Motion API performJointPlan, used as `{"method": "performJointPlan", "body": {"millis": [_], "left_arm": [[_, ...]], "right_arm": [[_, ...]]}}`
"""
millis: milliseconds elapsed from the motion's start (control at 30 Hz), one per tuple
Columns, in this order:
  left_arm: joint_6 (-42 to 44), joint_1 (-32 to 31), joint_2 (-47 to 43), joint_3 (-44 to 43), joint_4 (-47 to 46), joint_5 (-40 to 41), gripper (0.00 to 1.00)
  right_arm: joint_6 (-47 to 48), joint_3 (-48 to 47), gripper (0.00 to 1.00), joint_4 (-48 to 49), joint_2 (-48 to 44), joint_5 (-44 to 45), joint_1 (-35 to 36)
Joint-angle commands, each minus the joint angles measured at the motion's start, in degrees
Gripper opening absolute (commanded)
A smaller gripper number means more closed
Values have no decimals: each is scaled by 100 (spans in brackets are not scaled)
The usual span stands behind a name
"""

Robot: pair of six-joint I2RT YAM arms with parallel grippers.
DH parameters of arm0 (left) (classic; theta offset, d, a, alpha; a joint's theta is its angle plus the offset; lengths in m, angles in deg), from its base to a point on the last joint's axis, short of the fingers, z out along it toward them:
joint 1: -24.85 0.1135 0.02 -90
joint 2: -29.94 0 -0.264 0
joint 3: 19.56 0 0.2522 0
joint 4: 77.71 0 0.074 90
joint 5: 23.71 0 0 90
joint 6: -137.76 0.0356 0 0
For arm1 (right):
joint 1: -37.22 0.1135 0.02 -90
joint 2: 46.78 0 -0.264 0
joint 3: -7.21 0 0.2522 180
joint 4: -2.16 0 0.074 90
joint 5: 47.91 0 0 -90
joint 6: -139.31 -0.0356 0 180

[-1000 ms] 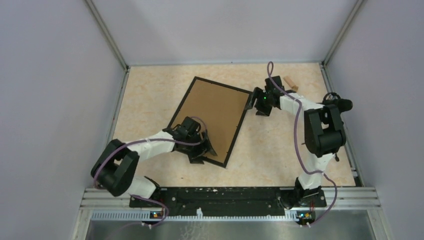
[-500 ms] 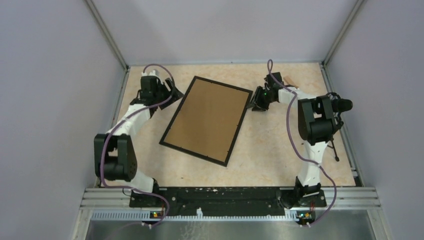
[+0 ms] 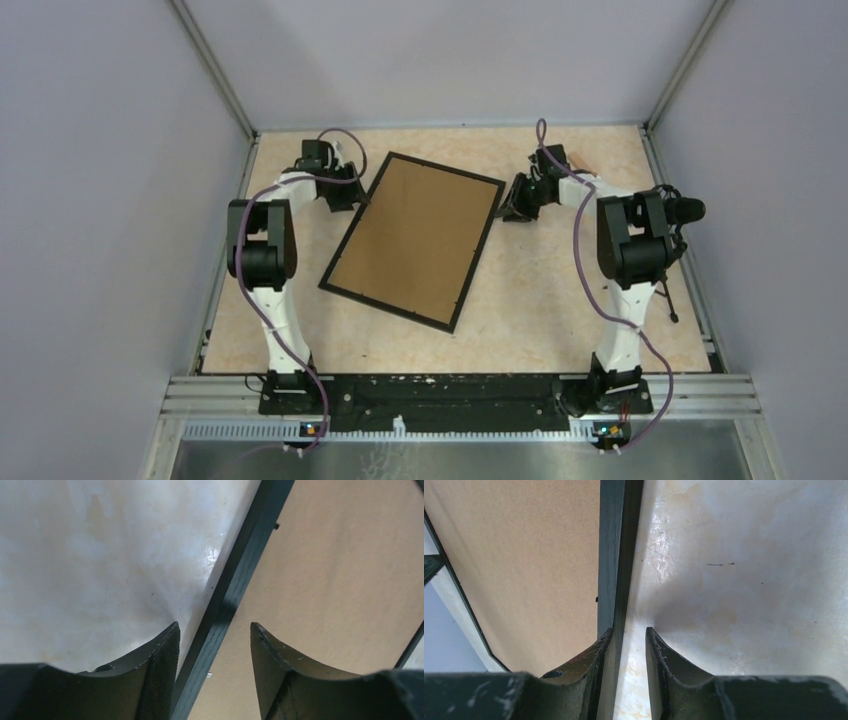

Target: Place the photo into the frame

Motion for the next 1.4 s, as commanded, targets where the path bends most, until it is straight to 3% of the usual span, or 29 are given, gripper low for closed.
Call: {"method": "performJointPlan", "body": {"millis": [0,167,600,1067,1367], "left_arm": [[135,58,165,-55,112,-180,57],[24,74,272,-20,180,-29,48],[-16,73,494,-82,287,-106,45],[-51,75,555,-114,276,-321,39],[-85,79,684,-136,279,-572,36]], "right_arm": [[85,-219,28,56,146,13,-55],[23,-321,28,116,276,-2,-55],[-71,-682,27,-185,669,341,-55],[16,-922,25,-447,949,114,-139],[146,-1354,26,-954,1227,754,92]]}}
